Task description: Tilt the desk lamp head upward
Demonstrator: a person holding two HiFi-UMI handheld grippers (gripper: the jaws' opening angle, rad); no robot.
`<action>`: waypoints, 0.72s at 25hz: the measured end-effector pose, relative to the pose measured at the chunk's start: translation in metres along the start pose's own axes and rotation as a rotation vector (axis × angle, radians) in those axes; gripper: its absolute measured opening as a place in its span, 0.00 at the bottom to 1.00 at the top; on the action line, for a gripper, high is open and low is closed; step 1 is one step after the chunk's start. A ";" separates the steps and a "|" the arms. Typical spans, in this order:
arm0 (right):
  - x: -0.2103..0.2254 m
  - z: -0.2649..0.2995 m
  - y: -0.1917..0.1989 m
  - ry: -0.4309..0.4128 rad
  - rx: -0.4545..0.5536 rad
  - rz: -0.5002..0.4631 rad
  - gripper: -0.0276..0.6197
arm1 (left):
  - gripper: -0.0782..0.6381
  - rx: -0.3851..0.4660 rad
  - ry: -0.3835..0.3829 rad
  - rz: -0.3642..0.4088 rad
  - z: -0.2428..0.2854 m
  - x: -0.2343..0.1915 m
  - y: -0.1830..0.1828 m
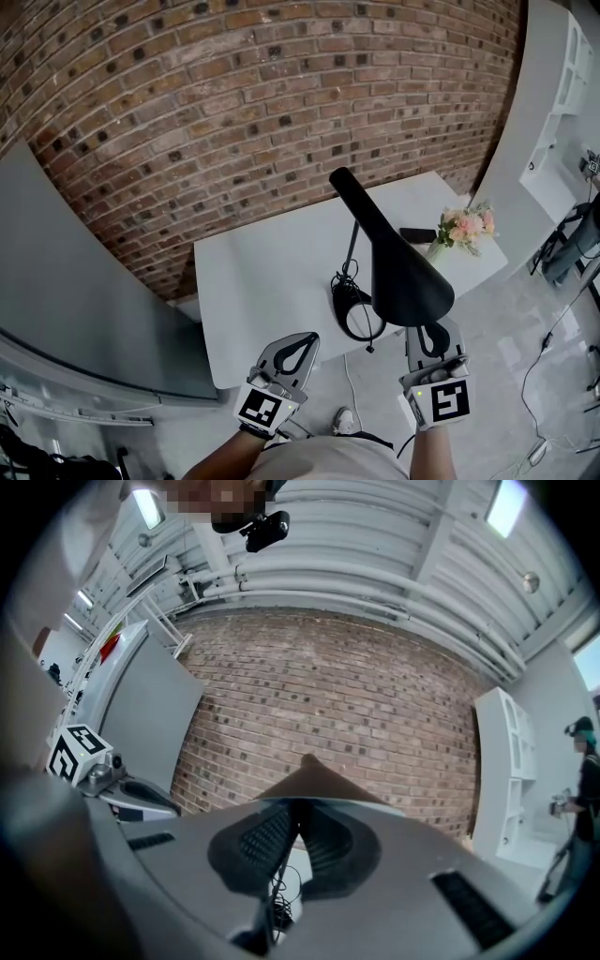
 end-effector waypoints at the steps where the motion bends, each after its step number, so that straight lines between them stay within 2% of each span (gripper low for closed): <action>1: 0.000 0.000 0.000 0.002 -0.001 0.000 0.06 | 0.12 0.000 0.002 -0.002 0.000 0.000 0.000; 18: -0.006 -0.010 -0.002 0.022 -0.017 -0.012 0.06 | 0.12 0.000 0.014 -0.023 -0.007 0.002 0.002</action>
Point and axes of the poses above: the fingertips, and each gripper's own axes: z forward along the fingers, x to its right, y out of its underside, the point moved 6 cm from there along -z, backward along the fingers, and after that the axes turned 12 degrees about x, right-handed, at the moved point
